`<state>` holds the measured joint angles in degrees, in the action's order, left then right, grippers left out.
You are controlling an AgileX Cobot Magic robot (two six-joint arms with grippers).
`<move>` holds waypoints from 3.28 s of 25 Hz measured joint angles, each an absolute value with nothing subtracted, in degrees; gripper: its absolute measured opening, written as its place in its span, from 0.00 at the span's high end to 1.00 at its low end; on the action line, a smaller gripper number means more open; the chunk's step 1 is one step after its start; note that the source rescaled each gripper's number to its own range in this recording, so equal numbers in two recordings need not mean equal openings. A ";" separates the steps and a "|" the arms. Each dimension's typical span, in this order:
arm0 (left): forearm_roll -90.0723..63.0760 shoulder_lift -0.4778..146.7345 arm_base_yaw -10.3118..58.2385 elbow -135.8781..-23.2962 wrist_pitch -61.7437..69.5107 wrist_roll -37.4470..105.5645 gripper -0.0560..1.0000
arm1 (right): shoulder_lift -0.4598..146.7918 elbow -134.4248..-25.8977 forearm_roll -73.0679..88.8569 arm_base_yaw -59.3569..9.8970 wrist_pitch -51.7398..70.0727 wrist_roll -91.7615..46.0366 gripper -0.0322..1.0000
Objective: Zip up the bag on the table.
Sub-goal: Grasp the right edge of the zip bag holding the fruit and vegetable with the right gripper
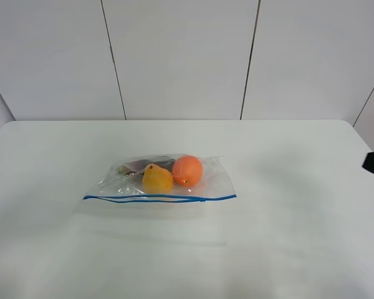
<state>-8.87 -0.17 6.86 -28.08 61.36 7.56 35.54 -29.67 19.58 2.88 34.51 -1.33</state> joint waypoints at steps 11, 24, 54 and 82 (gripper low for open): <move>-8.87 -0.17 6.86 -28.08 61.36 7.61 0.00 | 66.90 -29.78 60.67 2.88 33.96 -33.40 0.00; -8.82 -0.17 6.86 -28.08 61.36 7.68 0.00 | 91.97 -33.19 81.58 2.88 45.42 -51.59 0.01; -8.71 -0.17 6.86 -28.08 61.36 7.86 0.00 | 109.09 -43.04 94.92 -8.12 49.93 -58.62 0.20; -8.42 -0.17 6.86 -28.08 61.36 7.88 0.00 | 109.09 -43.04 90.22 -7.30 52.45 -57.02 0.77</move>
